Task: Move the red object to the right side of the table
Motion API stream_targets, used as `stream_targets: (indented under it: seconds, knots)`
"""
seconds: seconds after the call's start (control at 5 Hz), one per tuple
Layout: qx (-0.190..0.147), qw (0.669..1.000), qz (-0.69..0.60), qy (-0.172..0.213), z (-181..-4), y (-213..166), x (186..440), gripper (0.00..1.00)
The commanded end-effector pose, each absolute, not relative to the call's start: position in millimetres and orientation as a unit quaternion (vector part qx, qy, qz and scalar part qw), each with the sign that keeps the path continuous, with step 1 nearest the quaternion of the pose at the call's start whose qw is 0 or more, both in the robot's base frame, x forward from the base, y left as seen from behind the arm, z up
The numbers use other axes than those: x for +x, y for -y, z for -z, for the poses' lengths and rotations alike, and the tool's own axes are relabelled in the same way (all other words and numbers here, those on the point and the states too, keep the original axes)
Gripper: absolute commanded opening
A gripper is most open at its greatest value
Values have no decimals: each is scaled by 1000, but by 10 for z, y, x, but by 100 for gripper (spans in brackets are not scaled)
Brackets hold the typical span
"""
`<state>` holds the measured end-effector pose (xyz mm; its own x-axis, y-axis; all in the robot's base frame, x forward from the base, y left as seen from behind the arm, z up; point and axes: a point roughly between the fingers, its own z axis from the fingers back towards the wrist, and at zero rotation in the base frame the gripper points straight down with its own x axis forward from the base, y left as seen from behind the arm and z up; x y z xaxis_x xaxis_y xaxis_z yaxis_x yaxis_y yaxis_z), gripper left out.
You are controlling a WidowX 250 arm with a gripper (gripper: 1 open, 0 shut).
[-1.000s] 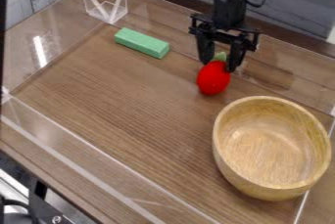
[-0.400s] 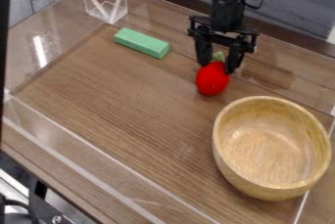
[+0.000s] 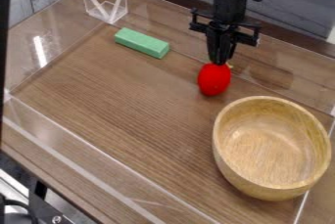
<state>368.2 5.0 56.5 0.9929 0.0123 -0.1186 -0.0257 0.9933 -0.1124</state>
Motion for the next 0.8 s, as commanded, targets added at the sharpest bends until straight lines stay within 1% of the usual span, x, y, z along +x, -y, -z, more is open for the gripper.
stream_targets:
  seconds: [0.0,0.2,0.6]
  knots:
    - [-61,997,-29,-30,-776,-106,3608,100]
    - [-69,996,-48,-23,-826,-134,3514,100]
    - [-87,992,-93,12,-1077,-271,3568,100]
